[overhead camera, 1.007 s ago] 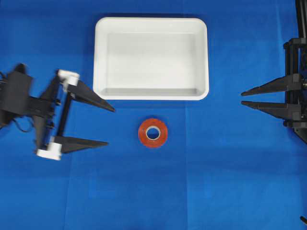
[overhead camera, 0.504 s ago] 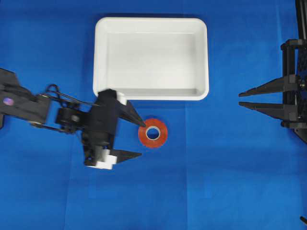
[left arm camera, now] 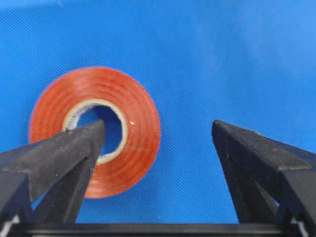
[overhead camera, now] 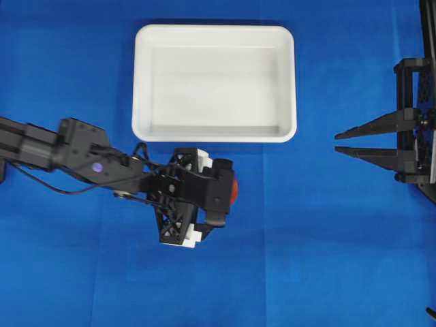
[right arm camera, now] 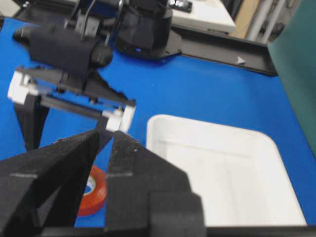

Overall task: Place one roll of tape in the white case with the left arm.
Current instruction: 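Lower the left gripper over the tape roll and close on its rim, then lift the tape roll and carry it over the white case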

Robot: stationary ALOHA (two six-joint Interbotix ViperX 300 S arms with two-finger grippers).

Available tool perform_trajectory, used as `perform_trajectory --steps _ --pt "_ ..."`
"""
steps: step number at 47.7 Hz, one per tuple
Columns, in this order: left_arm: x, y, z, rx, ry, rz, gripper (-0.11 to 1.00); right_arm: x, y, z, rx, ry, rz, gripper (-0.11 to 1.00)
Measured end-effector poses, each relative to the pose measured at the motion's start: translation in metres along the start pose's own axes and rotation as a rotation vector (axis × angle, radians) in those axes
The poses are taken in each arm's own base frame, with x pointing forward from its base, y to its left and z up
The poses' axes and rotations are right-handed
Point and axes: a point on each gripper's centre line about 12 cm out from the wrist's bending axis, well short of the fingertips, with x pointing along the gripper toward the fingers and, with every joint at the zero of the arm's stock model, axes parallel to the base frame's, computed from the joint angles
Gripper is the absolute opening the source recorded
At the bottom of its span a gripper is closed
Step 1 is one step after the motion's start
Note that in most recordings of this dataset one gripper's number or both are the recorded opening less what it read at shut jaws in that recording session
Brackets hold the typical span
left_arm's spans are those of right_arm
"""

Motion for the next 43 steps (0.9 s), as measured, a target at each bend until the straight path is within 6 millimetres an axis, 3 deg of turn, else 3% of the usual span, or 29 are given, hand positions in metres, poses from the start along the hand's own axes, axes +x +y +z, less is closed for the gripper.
perform_trajectory --steps 10,21,26,32,34,43 --pt "0.018 0.0 -0.003 0.006 0.072 0.005 0.9 0.001 0.0 -0.002 0.0 0.008 0.0 -0.11" --pt "0.022 0.004 -0.003 -0.005 0.083 0.011 0.87 0.001 0.0 -0.004 0.002 0.015 0.001 -0.11" --pt "0.021 0.007 -0.002 -0.013 0.108 0.017 0.7 0.002 0.0 -0.005 0.002 0.018 -0.001 -0.11" --pt "0.018 0.01 0.002 -0.011 0.154 0.024 0.32 0.002 0.0 -0.005 0.002 0.02 -0.001 -0.11" --pt "0.017 0.011 0.003 -0.019 0.168 0.026 0.24 0.002 0.0 -0.005 0.002 0.02 0.001 -0.11" --pt "0.003 0.01 0.012 -0.006 0.196 0.031 0.25 0.002 0.0 -0.005 0.0 0.022 0.0 -0.11"
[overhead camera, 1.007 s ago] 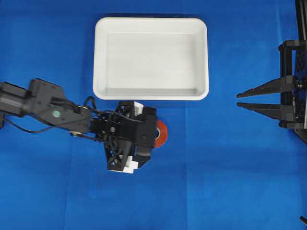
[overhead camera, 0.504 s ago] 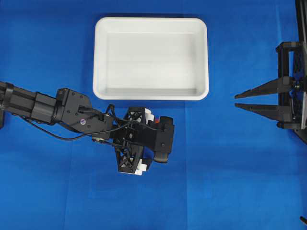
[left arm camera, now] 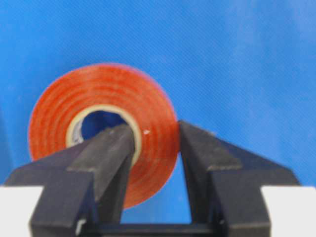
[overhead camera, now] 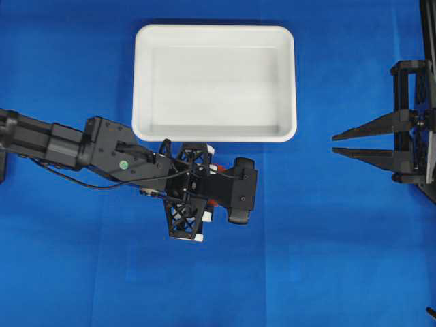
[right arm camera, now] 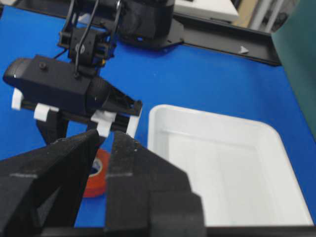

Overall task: Place one roll of tape in the white case with the left arm.
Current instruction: 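Lift the tape roll and carry it over the white case, then lower the tape roll into the white case and open the left gripper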

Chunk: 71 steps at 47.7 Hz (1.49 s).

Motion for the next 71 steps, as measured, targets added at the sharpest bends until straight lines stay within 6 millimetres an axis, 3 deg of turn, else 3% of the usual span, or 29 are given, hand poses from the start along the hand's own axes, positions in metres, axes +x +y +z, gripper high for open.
perform_trajectory --steps 11,16,27,32,44,52,62,64,71 --pt "-0.057 0.003 0.021 0.02 -0.071 0.017 0.25 0.0 0.0 -0.002 0.008 0.015 -0.001 -0.11" --pt "-0.08 0.015 0.028 0.027 -0.116 0.046 0.25 0.0 0.0 -0.002 0.006 0.017 -0.001 -0.11" --pt "-0.087 0.081 0.025 -0.023 -0.12 0.131 0.25 0.0 0.0 -0.003 0.006 0.02 -0.001 -0.11" --pt "-0.081 0.108 0.021 -0.049 -0.122 0.162 0.25 0.001 0.0 -0.004 0.008 0.026 -0.001 -0.11" --pt "-0.038 0.162 -0.003 -0.148 -0.071 0.205 0.25 0.003 0.0 -0.008 0.008 0.044 0.0 -0.11" --pt "-0.01 0.172 -0.017 -0.158 -0.046 0.205 0.25 0.004 0.0 -0.009 0.009 0.048 0.0 -0.11" --pt "0.002 0.174 -0.025 -0.152 -0.048 0.205 0.25 0.004 0.0 -0.01 0.008 0.052 0.001 -0.11" --pt "0.002 0.175 -0.025 -0.156 -0.054 0.206 0.3 0.004 0.0 -0.011 0.008 0.054 0.0 -0.11" --pt "0.002 0.18 -0.03 -0.166 -0.048 0.211 0.73 0.005 0.0 -0.011 0.008 0.055 0.001 -0.11"
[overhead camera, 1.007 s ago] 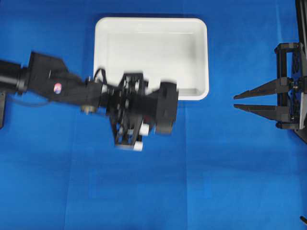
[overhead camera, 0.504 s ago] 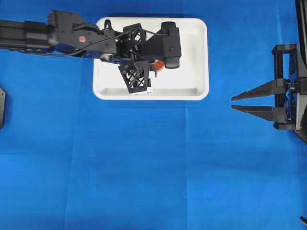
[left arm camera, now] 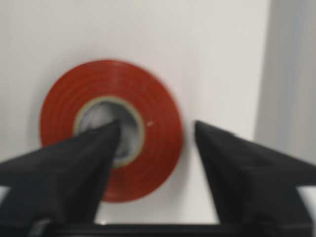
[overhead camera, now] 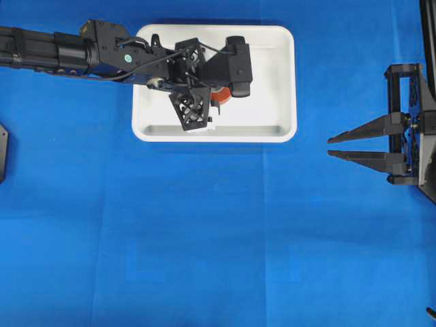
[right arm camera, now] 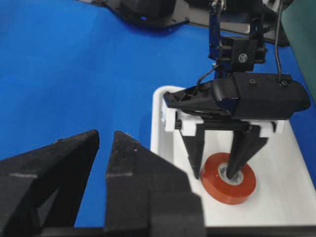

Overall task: Place one roll of tape in the white case with the left arm.
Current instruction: 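Lower the tape roll into the white case and open the left gripper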

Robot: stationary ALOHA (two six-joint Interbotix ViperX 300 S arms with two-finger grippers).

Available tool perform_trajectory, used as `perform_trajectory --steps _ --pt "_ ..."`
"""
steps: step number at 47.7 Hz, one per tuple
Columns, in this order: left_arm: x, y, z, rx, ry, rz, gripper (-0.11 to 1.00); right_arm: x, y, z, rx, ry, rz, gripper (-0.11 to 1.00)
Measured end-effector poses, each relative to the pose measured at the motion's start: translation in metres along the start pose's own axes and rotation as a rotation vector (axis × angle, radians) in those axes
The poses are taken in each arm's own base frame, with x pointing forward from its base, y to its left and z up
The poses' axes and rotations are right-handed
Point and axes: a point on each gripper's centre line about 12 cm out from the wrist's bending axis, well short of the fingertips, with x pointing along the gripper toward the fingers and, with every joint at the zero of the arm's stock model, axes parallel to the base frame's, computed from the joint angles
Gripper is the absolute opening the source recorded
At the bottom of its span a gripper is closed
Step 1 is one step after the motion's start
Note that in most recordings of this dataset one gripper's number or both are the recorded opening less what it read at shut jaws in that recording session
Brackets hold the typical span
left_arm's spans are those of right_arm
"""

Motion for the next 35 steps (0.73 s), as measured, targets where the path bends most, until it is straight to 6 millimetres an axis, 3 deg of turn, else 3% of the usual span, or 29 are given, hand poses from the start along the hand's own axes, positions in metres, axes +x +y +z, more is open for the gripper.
perform_trajectory --steps 3,9,18,24,35 --pt "-0.001 -0.001 -0.001 0.007 0.006 -0.001 0.83 0.0 0.0 0.0 0.001 0.0 0.001 -0.11" --pt "-0.018 0.001 0.004 0.002 0.0 0.003 0.72 0.0 0.0 0.0 0.0 0.0 0.0 -0.11" --pt "-0.071 -0.004 0.021 0.012 -0.093 0.008 0.71 0.0 0.0 0.0 0.001 0.0 0.0 -0.11" --pt "-0.109 -0.017 0.027 0.039 -0.168 -0.003 0.71 0.0 0.0 0.0 0.001 0.0 0.0 -0.11" --pt "-0.161 -0.045 0.016 0.063 -0.282 -0.049 0.71 0.0 0.0 0.0 0.001 -0.002 0.0 -0.11"
